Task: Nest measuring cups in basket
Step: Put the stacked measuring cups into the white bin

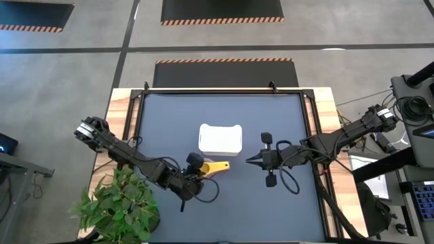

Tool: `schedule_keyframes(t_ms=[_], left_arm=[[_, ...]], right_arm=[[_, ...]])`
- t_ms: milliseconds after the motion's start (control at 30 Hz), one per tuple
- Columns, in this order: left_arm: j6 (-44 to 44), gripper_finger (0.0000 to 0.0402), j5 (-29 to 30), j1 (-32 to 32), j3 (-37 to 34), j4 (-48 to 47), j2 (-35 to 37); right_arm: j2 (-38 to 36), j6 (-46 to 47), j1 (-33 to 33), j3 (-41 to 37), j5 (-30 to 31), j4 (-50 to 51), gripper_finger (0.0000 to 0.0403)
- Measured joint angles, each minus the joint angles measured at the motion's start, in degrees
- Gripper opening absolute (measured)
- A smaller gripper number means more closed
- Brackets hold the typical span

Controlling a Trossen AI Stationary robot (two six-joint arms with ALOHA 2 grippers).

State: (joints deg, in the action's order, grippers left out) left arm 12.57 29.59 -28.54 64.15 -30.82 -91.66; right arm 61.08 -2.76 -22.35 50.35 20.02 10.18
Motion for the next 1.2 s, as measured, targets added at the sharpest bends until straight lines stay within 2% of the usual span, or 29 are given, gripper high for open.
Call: schedule_keyframes(t_ms=[667, 1067, 1200], left_arm=[[12.9, 0.0074, 3.1, 6.3, 1.8, 5.6, -0.1], [21.8, 0.0074, 2.7, 13.4, 1.8, 8.4, -0.1], [23.0, 0.0074, -0.5, 16.3, 1.8, 8.6, -0.1]], right_arm=[[0.0, -0.1, 0.0, 0.0, 0.0, 1.3, 0.0009], [-0.1, -1.3, 0.0, 0.0, 0.0, 1.6, 0.0009], [-0.6, -1.3, 0.0, 0.0, 0.0, 1.6, 0.0009]])
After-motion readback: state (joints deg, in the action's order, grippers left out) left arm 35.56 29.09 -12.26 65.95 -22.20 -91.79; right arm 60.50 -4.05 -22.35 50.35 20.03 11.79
